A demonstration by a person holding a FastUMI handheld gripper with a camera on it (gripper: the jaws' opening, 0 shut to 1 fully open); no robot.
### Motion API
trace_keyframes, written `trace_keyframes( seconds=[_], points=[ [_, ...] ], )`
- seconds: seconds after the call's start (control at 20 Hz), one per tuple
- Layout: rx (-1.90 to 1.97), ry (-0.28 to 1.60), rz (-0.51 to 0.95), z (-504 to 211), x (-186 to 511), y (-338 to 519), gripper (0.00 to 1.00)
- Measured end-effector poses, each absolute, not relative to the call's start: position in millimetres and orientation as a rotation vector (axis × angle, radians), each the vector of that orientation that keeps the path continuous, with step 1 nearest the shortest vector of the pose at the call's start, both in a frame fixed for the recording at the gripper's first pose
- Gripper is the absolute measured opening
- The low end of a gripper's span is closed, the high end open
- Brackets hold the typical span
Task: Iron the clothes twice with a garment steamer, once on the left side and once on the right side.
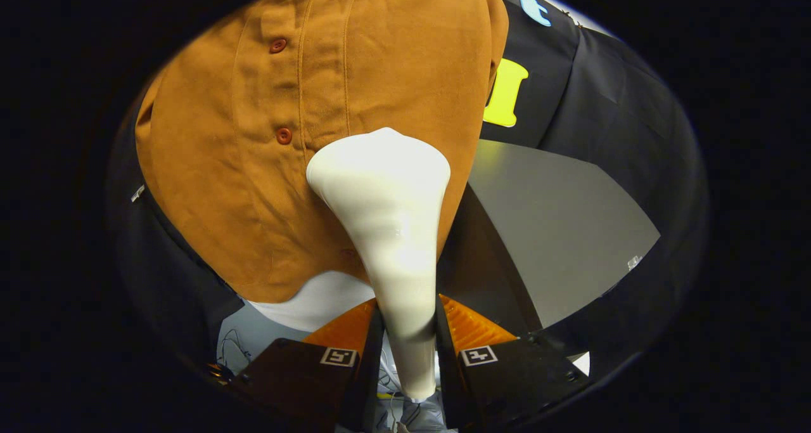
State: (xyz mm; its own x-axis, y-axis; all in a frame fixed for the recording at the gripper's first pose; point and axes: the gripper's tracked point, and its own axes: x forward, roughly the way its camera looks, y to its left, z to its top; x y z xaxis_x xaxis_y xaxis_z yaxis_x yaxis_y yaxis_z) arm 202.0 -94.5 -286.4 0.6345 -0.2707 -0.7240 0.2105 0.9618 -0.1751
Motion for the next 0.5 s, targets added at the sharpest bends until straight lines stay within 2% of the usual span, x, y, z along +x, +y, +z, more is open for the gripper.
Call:
trace_keyframes(
  seconds=[0.2, 0.5],
  points=[
    [-0.064, 0.786, -0.269, -256.6, 195.4, -81.4, 0.45],
    [-0.075, 0.607, -0.187, -178.6, 215.7, -16.8, 0.45]
  ],
)
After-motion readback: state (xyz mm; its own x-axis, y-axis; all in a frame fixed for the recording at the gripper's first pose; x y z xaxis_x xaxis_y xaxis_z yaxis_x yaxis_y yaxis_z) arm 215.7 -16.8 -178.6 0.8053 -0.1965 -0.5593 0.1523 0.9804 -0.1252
